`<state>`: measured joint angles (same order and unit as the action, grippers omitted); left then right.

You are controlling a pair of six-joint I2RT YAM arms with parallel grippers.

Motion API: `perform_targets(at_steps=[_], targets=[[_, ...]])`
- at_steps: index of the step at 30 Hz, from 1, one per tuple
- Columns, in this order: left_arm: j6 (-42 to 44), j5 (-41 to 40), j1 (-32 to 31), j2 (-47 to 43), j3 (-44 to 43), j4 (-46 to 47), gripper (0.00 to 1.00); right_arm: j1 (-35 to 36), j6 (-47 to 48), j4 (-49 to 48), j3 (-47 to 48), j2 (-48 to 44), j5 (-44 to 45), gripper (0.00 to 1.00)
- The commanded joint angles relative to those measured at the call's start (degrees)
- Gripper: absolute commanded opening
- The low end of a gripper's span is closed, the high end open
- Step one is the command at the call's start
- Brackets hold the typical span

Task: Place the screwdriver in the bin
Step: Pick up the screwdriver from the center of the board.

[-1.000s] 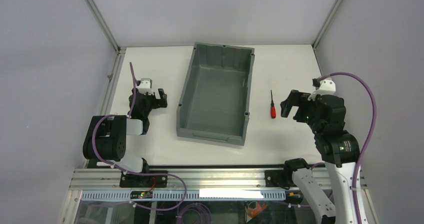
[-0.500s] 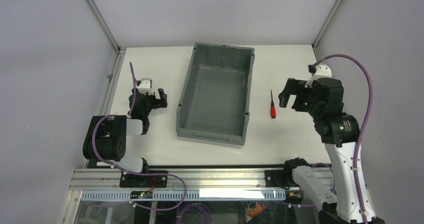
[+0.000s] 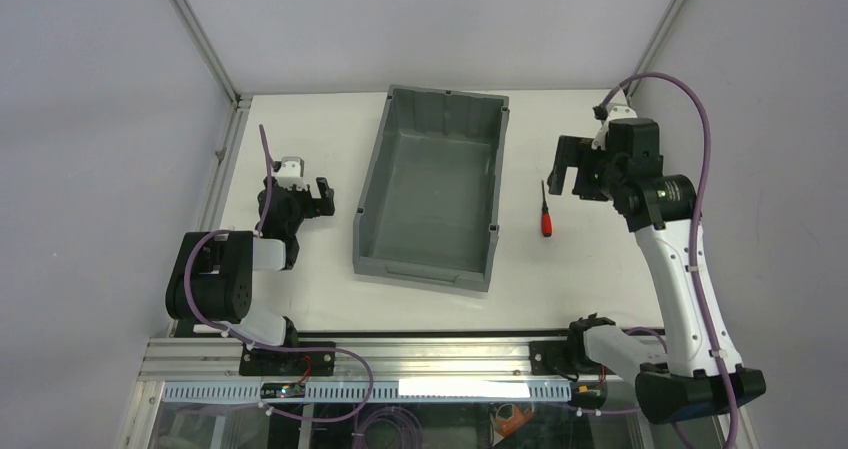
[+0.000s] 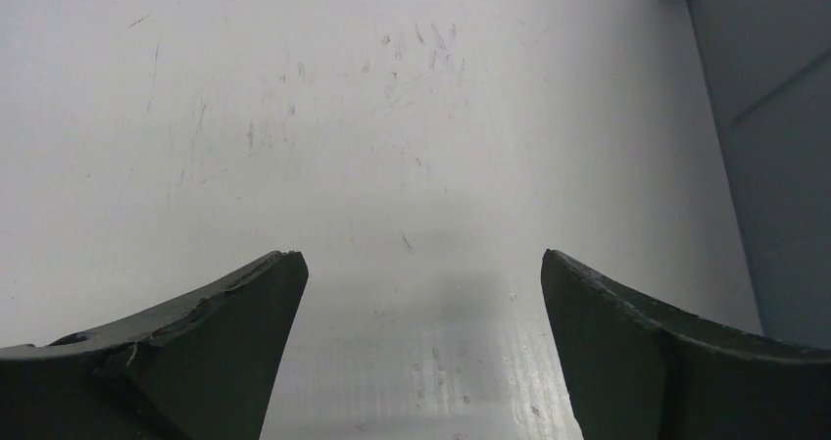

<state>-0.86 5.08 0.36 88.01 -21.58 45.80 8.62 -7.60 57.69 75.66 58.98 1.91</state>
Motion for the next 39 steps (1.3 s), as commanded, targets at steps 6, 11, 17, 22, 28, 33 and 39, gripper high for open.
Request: perform_targets(at_steps=[6, 11, 17, 22, 28, 33, 39], targets=[[-0.6, 1.3, -0.3, -1.6, 0.5, 1.9, 0.99, -0.1, 1.4, 2.7, 5.1, 9.2, 1.7, 0.99], [-0.6, 1.2, -0.3, -1.7, 0.5, 1.9, 0.99, -0.4, 1.1, 2.3, 4.8, 14.0, 2.0, 0.97], [-0.5, 1.2, -0.3, -1.7, 0.5, 1.9, 0.99, -1.2, 1.0, 0.4, 2.8, 19.0, 2.5, 0.93], [-0.6, 1.2, -0.3, -1.7, 0.5, 1.9, 0.99, -1.7, 0.7, -2.2, 0.2, 22.2, 3.6, 0.89], [-0.6, 1.2, -0.2, -1.7, 0.5, 1.9, 0.99, -2.1, 0.2, -6.0, -3.4, 26.2, 3.4, 0.85], [-0.5, 1.2, -0.3, -1.7, 0.5, 1.9, 0.99, -2.1, 0.0, -9.3, -6.0, 30.0, 3.3, 0.82], [-0.5, 1.2, -0.3, -1.7, 0.5, 1.9, 0.99, -2.1, 0.1, -12.7, -8.1, 34.7, 3.3, 0.78]])
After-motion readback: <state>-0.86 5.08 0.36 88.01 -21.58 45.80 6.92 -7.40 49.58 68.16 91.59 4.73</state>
